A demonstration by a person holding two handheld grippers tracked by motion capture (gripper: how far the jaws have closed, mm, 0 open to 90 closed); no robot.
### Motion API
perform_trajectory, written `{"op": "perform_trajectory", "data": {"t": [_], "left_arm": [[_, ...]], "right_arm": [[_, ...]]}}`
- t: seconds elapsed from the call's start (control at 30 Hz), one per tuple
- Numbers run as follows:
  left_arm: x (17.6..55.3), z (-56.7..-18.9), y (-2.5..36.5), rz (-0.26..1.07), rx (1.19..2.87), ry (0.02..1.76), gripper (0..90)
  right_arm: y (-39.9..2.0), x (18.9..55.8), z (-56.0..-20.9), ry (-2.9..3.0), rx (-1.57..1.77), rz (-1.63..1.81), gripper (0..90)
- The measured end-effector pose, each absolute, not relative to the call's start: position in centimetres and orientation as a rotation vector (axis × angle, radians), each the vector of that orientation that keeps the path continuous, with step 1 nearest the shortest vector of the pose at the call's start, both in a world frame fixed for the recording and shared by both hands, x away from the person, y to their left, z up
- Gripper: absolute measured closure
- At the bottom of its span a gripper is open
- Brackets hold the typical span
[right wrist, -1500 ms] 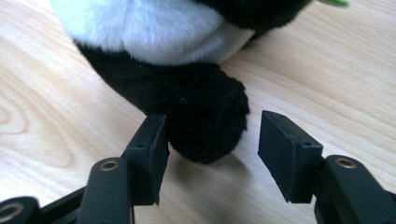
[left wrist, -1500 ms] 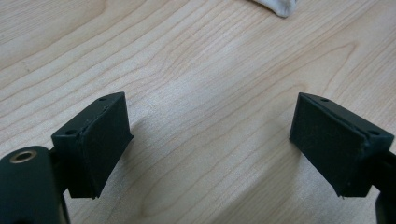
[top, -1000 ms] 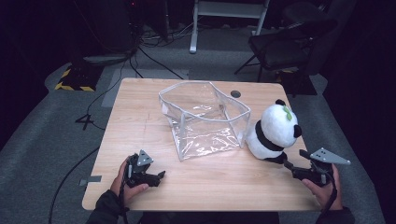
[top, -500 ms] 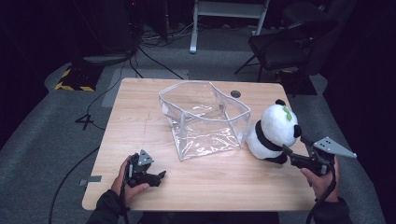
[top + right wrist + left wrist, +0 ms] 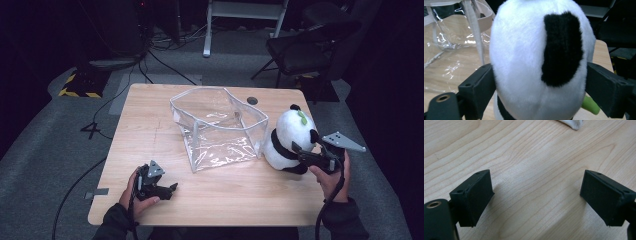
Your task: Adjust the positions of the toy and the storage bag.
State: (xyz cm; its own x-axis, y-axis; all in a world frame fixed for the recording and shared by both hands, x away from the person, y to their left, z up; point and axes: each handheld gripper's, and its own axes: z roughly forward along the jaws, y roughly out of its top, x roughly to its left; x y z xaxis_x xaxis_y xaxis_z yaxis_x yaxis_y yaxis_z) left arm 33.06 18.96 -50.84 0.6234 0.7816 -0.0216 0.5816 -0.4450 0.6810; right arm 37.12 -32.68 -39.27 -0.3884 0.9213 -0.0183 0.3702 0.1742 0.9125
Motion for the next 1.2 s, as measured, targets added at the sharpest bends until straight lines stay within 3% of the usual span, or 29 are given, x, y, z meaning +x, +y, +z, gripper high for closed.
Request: {"op": "perform_trajectory", "data": {"t": [0.17,0.47,0.83,1.2], "left_arm": [[33.1,-50.8,19.0,0.391,2.184,1.063,11.0],[33.1,-50.8,19.0,0.394,2.190,1.057,10.9],[33.0,-50.8,19.0,0.394,2.188,1.062,10.9],[33.0,-50.8,19.0,0.393,2.188,1.060,10.9]], "right_arm": [[-32.0,38.1,-39.5,1.866,1.223,1.161,6.5],[-32.7,39.7,-40.6,1.940,1.277,1.198,2.2],[-34.1,39.8,-41.3,1.934,1.237,1.280,35.1],[-36.1,39.2,-41.6,1.947,1.213,1.352,41.7]]}}
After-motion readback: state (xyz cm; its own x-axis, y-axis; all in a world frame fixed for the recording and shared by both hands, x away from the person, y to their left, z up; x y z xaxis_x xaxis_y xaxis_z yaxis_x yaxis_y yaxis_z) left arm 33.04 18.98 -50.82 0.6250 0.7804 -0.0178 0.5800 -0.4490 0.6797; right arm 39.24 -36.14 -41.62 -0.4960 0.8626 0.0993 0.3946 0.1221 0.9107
